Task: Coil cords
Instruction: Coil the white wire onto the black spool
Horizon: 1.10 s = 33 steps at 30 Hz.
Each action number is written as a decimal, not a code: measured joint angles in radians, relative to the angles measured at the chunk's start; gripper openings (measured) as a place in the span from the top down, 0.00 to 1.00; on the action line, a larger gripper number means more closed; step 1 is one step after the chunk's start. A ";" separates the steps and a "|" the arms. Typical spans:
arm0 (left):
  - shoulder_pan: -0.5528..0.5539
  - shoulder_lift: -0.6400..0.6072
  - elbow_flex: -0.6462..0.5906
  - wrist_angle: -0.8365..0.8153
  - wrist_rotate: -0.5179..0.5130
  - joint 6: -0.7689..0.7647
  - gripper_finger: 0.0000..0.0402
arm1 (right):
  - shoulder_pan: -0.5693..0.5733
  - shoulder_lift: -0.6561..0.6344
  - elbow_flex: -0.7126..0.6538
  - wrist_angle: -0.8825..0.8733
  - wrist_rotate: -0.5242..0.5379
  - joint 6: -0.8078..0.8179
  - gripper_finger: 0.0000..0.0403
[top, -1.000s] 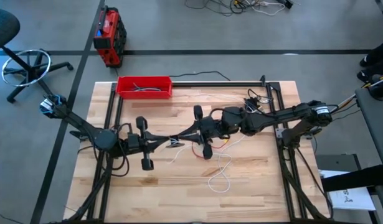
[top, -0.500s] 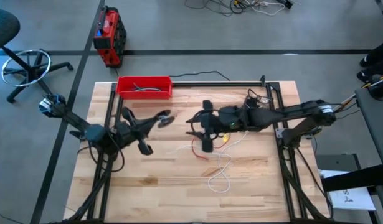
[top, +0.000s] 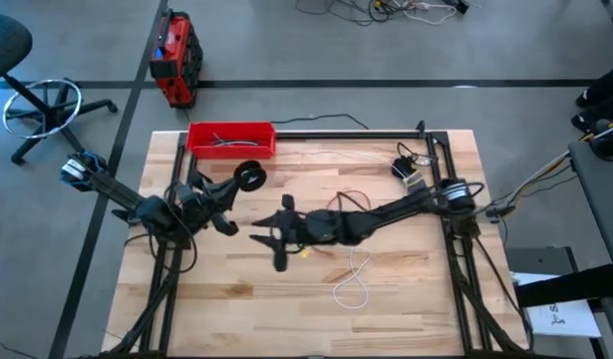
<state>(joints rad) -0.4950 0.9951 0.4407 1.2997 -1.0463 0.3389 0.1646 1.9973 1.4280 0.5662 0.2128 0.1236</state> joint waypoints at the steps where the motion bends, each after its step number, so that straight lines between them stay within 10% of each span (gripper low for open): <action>1: 0.000 0.000 -0.002 0.000 0.000 -0.002 1.00 | 0.000 0.020 0.026 0.007 0.029 0.006 0.64; 18: 0.000 -0.012 -0.010 -0.001 -0.009 0.018 1.00 | 0.033 0.015 0.096 -0.218 0.229 -0.104 0.74; 33: 0.000 -0.008 -0.010 -0.002 0.018 -0.008 1.00 | -0.013 0.016 0.100 -0.163 0.161 -0.070 0.80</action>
<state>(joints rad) -0.4953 0.9874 0.4305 1.2976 -1.0286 0.3313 0.1512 2.0136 1.5284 0.4029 0.3741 0.0536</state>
